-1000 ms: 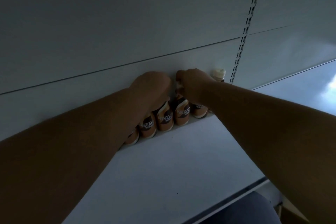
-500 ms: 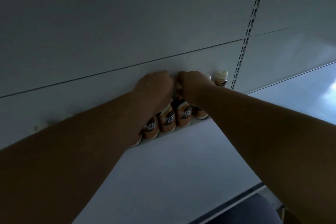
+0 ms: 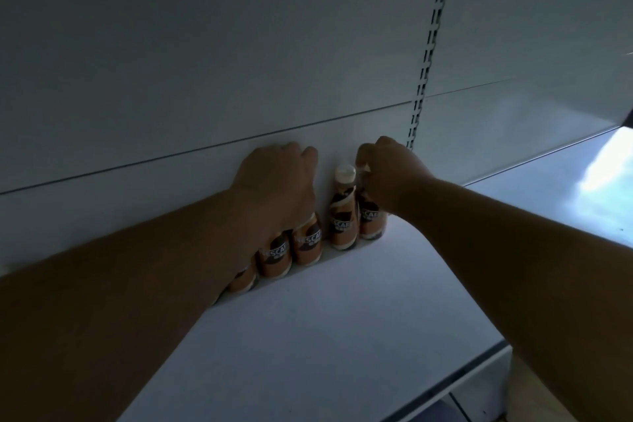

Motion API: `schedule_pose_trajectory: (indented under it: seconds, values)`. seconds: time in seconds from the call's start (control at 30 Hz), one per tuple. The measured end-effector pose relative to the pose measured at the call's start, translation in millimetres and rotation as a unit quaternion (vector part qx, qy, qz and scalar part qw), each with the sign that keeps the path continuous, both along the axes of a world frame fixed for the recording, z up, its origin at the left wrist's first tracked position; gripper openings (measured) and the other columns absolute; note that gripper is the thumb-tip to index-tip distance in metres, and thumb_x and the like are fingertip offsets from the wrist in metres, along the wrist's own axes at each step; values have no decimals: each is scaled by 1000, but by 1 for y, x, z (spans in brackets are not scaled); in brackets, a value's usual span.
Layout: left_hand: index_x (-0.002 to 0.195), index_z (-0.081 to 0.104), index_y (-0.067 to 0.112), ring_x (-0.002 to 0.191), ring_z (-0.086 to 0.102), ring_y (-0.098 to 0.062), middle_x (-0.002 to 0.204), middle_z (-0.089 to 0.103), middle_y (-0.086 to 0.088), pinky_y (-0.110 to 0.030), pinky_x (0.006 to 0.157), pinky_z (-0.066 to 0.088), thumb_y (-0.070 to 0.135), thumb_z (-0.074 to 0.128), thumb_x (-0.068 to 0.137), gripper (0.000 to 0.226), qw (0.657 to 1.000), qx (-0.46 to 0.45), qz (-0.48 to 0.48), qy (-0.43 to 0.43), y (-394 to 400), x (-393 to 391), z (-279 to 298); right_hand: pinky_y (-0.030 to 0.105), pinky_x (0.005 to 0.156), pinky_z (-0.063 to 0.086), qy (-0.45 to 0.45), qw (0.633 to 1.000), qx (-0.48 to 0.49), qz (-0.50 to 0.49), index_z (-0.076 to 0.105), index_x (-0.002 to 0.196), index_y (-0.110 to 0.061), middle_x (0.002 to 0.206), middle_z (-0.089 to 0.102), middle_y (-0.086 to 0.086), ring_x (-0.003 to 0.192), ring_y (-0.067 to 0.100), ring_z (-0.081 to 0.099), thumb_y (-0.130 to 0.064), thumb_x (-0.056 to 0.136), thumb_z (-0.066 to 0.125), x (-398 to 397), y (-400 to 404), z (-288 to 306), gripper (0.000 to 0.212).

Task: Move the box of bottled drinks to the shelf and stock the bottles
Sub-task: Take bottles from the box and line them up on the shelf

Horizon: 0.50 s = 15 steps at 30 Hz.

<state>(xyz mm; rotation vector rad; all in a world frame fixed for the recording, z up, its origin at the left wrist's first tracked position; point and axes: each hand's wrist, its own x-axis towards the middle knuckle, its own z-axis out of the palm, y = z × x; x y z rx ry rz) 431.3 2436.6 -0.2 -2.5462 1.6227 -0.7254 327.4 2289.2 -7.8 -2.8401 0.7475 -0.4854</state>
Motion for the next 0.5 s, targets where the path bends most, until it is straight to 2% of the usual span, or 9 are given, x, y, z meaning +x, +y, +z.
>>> schedule_pose_trajectory:
  seconds: [0.13,0.2,0.27,0.33,0.4,0.43,0.5]
  values:
    - [107,49,13,85,50,-25,103,54,-8,-34,66,30,19,52,86,22,999,4,-31,35,-34,-13,0,39,99,45,30,1000,-5,-1,54,131,-18,133,48,8,119,27,49,-9,88,57,-4,-8,-9,44]
    - [108,53,9,87,52,-26,105,57,-10,-33,67,32,16,53,88,21,997,11,-26,71,-51,-15,2,42,101,45,52,999,1,3,54,131,-16,136,47,8,120,28,49,-5,86,56,-4,-11,-10,47]
    - [111,57,9,88,57,-27,107,60,-11,-34,68,38,18,58,88,25,993,25,-26,115,-62,-16,2,40,99,46,40,999,8,4,54,130,-14,133,49,8,118,28,51,-2,84,57,-3,-15,-10,48]
    - [106,61,10,81,53,-24,106,58,-11,-34,68,42,20,61,87,21,990,41,-36,130,-67,-15,-1,36,94,48,15,1000,12,-3,56,127,-13,128,51,8,110,26,55,-5,87,59,-2,-22,-10,41]
    - [90,59,11,77,46,-23,103,52,-13,-36,67,42,20,60,88,9,990,51,-39,125,-71,-11,-5,32,88,50,-1,1000,18,-15,59,120,-13,120,53,7,101,22,58,-17,91,60,-2,-29,-10,29]
    - [85,54,13,77,45,-23,102,50,-12,-36,67,41,21,59,89,10,990,53,-33,124,-71,-10,-5,32,87,50,-5,999,24,-21,61,116,-13,116,53,6,98,21,57,-23,92,60,-3,-31,-10,27]
    - [85,53,14,78,46,-22,101,48,-10,-34,67,40,24,59,89,12,988,60,-22,140,-73,-7,-4,33,85,51,-2,999,35,-27,60,111,-13,106,54,6,93,20,56,-32,91,62,-5,-34,-9,27]
